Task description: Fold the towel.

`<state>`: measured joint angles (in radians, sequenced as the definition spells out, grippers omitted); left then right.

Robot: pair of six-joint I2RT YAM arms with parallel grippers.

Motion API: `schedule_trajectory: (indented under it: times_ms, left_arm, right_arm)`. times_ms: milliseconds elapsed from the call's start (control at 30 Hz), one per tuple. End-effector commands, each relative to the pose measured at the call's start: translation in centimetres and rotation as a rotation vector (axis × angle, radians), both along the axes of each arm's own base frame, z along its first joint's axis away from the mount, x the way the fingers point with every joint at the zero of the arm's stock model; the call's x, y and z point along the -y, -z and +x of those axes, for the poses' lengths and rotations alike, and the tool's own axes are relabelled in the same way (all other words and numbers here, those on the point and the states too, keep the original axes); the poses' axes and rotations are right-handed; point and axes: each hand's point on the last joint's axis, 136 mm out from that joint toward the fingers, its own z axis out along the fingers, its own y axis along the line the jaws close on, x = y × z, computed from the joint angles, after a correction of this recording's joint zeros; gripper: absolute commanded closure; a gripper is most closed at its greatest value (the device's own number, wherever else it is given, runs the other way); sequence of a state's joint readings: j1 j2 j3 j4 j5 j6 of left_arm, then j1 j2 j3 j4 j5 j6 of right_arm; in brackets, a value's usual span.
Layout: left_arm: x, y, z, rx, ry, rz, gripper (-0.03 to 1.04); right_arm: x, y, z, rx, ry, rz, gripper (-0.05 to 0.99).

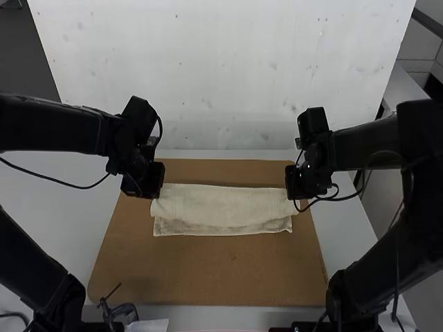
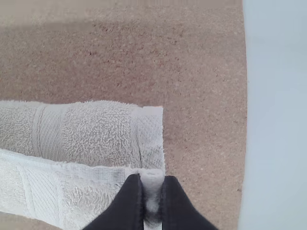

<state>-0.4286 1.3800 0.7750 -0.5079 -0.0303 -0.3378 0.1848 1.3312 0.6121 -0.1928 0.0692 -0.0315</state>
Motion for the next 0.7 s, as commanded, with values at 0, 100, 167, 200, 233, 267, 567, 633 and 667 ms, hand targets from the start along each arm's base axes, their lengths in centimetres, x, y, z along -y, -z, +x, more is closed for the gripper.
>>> schedule_trajectory:
  times_ms: [0,100,167,200,233,267,567,633,667]
  left_arm:
    - [-0.1,0.5,0.7,0.013,-0.009,0.008,0.99]
    - [-0.6,1.7,1.4,-0.004,-0.026,0.017,0.99]
    - [-0.7,2.6,1.5,-0.021,-0.03,0.024,0.99]
    - [-0.8,3.0,1.5,-0.034,-0.033,0.029,0.99]
    - [-0.8,3.4,1.5,-0.045,-0.035,0.034,0.99]
    - [-0.9,3.7,1.4,-0.055,-0.037,0.037,0.99]
    - [-1.5,4.8,1.8,-0.06,-0.059,0.039,0.99]
    - [-1.6,4.9,2.4,-0.045,-0.066,0.034,0.99]
    - [-1.6,5.0,2.6,-0.045,-0.064,0.035,0.99]
  right_arm:
    - [0.7,0.9,1.0,-0.006,0.02,-0.011,0.92]
    - [0.8,1.8,1.8,-0.016,0.033,-0.012,0.92]
    - [0.8,2.3,2.3,-0.024,0.035,-0.011,0.92]
    - [0.7,2.6,2.4,-0.028,0.038,-0.011,0.92]
    - [0.7,2.8,2.6,-0.031,0.038,-0.011,0.92]
    - [0.7,2.9,2.8,-0.03,0.04,-0.011,0.92]
    - [0.4,4.1,4.3,-0.045,0.049,-0.008,0.92]
    - [0.3,4.3,4.4,-0.051,0.047,-0.008,0.92]
    - [0.2,4.4,4.3,-0.056,0.05,-0.006,0.92]
